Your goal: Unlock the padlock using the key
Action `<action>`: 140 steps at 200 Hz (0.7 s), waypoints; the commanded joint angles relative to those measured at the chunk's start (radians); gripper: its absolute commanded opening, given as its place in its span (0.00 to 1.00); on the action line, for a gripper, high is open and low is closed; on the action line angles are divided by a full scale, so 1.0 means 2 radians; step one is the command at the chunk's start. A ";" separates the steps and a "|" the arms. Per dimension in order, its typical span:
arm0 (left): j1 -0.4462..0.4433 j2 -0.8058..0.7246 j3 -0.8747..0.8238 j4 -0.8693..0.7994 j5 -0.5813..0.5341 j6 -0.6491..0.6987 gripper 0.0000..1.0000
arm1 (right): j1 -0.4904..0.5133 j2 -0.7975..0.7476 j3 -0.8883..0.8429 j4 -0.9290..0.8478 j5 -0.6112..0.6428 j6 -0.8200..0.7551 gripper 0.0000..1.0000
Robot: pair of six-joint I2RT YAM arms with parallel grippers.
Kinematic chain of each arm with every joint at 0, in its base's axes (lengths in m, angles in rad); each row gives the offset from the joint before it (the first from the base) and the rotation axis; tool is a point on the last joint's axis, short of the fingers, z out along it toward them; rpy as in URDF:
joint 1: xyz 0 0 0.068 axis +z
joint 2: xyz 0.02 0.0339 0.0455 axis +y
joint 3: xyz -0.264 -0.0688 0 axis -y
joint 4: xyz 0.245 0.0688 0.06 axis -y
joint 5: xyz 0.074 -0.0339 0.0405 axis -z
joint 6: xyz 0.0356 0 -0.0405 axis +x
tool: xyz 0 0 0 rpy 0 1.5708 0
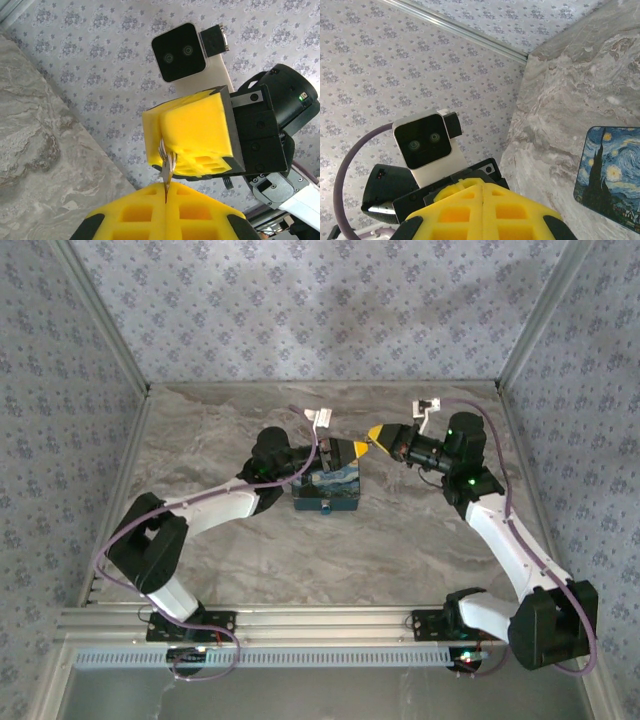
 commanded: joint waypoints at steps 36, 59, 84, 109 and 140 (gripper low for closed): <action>0.006 -0.053 0.064 -0.252 0.036 0.127 0.00 | -0.023 -0.030 0.021 -0.125 -0.020 -0.120 0.47; 0.006 -0.057 0.092 -0.328 0.072 0.162 0.00 | -0.022 -0.034 0.024 -0.127 -0.044 -0.136 0.47; 0.006 -0.055 0.124 -0.391 0.116 0.190 0.00 | -0.016 -0.035 0.023 -0.116 -0.075 -0.143 0.43; 0.005 -0.062 0.138 -0.424 0.133 0.210 0.00 | -0.007 -0.039 0.019 -0.091 -0.092 -0.135 0.41; 0.006 -0.067 0.141 -0.433 0.140 0.215 0.00 | 0.010 -0.040 0.018 -0.078 -0.109 -0.135 0.39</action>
